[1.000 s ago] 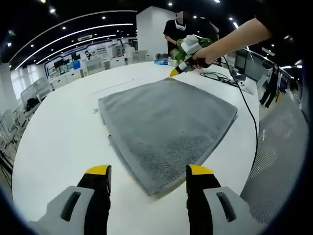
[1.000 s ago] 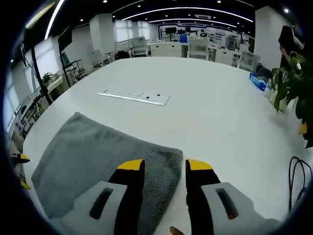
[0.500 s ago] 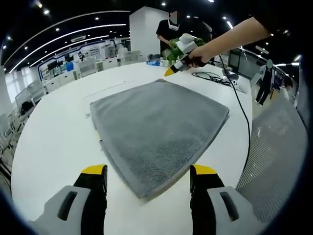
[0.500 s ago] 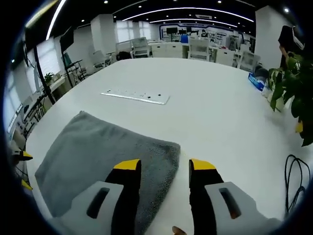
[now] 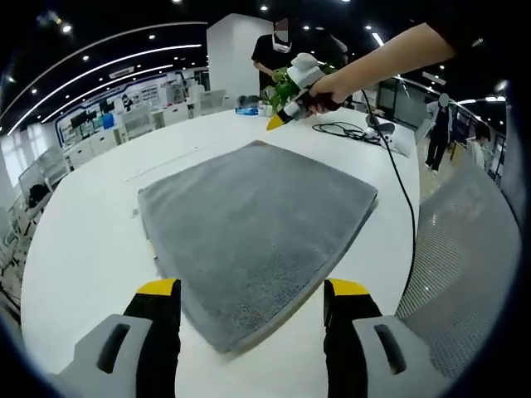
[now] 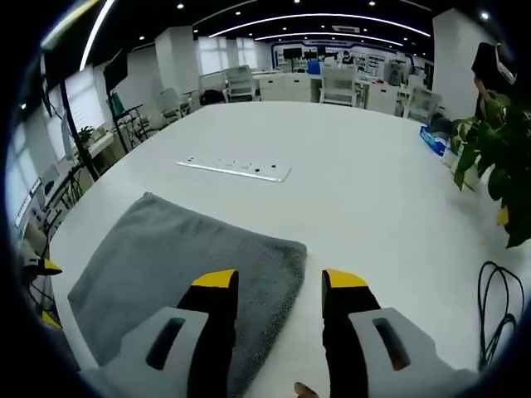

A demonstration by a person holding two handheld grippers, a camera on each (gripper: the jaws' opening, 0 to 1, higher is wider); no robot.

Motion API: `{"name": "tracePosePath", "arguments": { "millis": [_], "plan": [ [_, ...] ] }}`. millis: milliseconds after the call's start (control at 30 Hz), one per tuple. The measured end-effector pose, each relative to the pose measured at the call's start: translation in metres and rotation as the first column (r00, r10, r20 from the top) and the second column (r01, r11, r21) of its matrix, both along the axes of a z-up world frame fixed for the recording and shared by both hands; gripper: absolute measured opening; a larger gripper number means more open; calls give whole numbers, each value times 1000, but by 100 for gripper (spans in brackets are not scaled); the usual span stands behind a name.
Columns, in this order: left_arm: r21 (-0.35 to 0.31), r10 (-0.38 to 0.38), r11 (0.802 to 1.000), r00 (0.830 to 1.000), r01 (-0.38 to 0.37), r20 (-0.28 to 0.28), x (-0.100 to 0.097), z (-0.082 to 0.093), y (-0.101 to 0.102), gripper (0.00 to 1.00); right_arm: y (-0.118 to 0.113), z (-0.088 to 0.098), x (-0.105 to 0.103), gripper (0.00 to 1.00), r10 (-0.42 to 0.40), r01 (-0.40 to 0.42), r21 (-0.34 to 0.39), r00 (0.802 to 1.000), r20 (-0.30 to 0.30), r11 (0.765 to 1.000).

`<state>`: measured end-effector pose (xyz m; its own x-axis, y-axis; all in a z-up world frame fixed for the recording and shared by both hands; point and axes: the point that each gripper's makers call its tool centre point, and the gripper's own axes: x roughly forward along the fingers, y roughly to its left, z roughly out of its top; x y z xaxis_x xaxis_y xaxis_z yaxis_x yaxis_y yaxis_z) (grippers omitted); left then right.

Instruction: Fold the towel on the table until its edges align and the towel forms a compact rectangular stack.

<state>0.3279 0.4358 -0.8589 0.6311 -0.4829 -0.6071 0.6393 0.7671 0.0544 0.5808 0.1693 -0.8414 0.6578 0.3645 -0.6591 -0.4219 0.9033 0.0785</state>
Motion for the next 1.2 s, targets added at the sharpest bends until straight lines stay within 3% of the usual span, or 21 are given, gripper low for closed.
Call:
{"name": "tracePosePath", "arguments": {
  "millis": [500,1200],
  "plan": [
    [14,-132,991,991,131,17,-5,9,-59,70,-4,5,-10,39,36,-36,2,999,-4,999],
    [51,-313,949,950,311,20,-4,8,-149,63,-3,4,-12,37,88,-88,28,996,1,996]
  ]
}}
